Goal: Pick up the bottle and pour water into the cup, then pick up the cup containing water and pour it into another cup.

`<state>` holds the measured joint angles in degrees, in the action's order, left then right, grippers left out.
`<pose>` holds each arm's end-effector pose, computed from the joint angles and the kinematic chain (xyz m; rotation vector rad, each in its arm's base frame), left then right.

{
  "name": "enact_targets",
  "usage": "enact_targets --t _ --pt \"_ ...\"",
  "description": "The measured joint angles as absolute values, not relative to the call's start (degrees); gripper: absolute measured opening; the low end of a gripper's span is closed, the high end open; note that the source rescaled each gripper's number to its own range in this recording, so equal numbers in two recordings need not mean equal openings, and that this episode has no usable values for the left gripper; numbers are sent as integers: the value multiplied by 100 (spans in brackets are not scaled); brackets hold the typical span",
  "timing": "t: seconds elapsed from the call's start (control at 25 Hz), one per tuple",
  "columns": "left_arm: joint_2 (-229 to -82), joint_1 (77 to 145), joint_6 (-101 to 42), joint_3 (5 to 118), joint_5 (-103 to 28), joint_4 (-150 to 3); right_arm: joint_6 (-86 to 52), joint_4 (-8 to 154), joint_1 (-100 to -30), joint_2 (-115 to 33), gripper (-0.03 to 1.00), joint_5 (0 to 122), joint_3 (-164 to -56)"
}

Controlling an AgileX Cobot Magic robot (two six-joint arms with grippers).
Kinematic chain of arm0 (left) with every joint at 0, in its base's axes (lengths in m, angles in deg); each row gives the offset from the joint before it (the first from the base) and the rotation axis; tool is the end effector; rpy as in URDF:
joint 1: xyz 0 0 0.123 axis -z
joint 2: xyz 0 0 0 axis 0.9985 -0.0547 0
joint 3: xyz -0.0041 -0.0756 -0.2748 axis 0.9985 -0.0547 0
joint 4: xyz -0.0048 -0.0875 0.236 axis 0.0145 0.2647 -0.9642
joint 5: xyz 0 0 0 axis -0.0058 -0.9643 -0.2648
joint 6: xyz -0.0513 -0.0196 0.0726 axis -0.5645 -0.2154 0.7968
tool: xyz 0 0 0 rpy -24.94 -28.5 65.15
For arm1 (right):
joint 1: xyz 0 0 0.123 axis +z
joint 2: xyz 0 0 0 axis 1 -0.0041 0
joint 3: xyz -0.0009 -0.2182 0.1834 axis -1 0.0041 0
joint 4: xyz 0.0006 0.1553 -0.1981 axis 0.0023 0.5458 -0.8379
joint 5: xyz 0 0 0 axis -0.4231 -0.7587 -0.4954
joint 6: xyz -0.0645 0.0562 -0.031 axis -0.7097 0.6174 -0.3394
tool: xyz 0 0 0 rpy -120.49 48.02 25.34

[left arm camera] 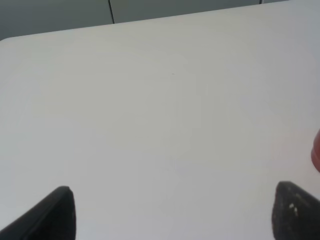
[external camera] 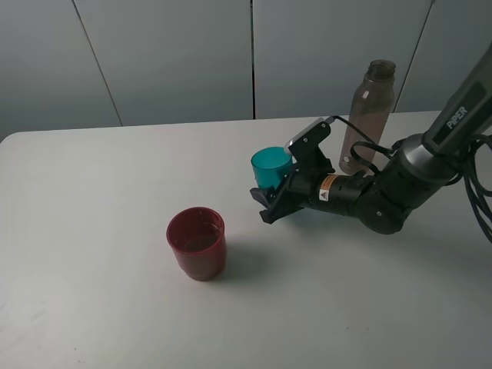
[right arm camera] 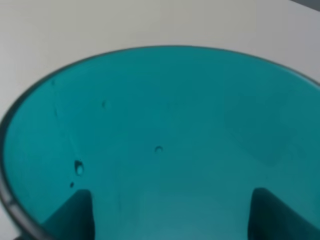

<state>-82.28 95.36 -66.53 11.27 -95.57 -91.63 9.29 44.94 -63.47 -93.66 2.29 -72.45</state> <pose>-0.0064 0.0071 0.2786 0.0986 2.0492 -0.0312 0.2993 0.1745 0.0435 -0.8131 1.9520 0.4475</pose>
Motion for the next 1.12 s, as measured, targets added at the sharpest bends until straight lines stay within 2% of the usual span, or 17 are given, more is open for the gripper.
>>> enact_targets --t 0.2,0.24,0.36,0.4,0.44,0.52,0.84,1.04,1.12 --pt "-8228 9536 -6653 1127 -9557 -9163 929 4494 -6347 -9400 2 218 -7257" --pt "-8228 9536 -6653 1127 -9557 -9163 929 4494 -6347 -9400 8 218 -7257" --pt "-8228 9536 -6653 1127 -9557 -9163 918 4454 -6347 -9400 73 231 -7257" --pt "-8228 9536 -6653 1127 -9557 -9163 918 4431 -6347 -9379 90 255 -7257" --pt "-8228 9536 -6653 1127 -9557 -9163 918 4394 -6347 -9311 96 301 -7257" --pt "-8228 9536 -6653 1127 -9557 -9163 853 4349 -6347 -9086 99 414 -7257" --pt "-8228 9536 -6653 1127 -9557 -9163 1257 4327 -6347 -7821 99 1310 -7270" --pt "-8228 9536 -6653 1127 -9557 -9163 3398 4036 -6347 -6628 99 3325 -7270" --pt "-8228 9536 -6653 1127 -9557 -9163 3848 4005 -6347 -6076 99 4337 -7270"
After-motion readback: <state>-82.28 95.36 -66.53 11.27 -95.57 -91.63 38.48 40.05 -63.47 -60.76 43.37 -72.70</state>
